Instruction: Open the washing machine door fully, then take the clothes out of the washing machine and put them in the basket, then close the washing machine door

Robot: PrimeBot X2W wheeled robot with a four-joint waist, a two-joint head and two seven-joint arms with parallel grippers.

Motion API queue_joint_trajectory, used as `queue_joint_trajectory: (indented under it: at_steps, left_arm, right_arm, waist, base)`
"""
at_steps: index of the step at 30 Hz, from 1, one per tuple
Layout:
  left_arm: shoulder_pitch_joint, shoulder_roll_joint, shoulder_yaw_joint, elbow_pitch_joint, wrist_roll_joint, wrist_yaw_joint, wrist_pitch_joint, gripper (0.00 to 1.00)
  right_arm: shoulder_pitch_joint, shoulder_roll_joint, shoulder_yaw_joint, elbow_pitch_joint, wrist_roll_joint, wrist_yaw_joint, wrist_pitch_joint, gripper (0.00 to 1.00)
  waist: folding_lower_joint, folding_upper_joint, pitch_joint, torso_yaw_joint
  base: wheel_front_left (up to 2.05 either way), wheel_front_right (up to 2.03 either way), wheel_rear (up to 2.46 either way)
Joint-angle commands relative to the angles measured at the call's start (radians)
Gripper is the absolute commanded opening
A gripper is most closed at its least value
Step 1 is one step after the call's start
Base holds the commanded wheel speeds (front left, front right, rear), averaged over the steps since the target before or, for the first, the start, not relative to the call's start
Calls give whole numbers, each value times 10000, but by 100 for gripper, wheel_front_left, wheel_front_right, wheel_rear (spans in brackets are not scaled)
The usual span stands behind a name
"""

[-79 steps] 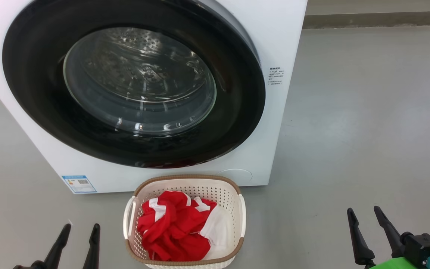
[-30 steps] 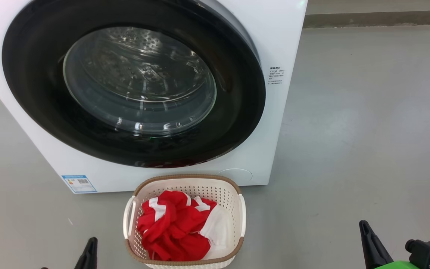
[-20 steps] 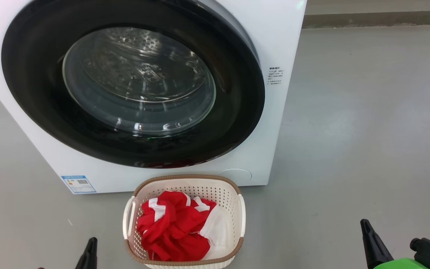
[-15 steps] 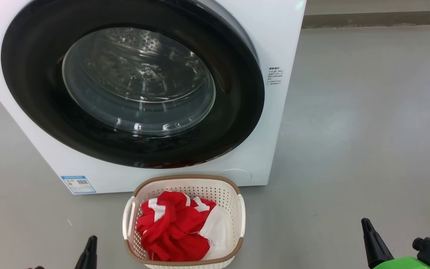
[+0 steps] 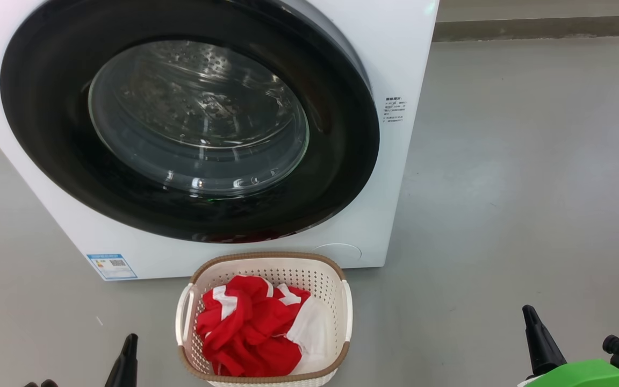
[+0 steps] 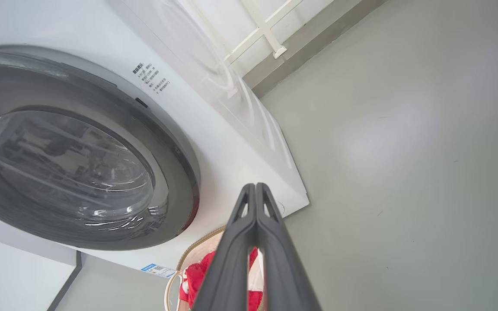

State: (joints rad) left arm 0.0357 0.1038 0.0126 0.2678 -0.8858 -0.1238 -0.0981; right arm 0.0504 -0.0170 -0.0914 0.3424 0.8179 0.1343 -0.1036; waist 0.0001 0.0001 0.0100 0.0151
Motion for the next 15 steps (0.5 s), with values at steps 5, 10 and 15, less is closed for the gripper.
queue_joint_trajectory:
  at_steps: [5,10,15]
  left_arm:
    - [-492,25,308,-211,-600,-33,178,0]
    - [-562,-17,361,-212,-1091,-36,322,0]
    - [-632,-59,414,-214,-1583,-38,467,0]
  right_arm:
    - [-573,-156,-23,-343,660,-16,182,0]
    - [-648,-169,-38,-390,1198,-17,329,0]
    - [-723,-182,-53,-437,1736,-19,477,0]
  waist:
    - [-1,-1,-5,-10]
    - [-1,-1,-10,-21]
    - [-1,-1,-14,-31]
  base:
    - [0,0,0]
    - [0,0,0]
    - [0,0,0]
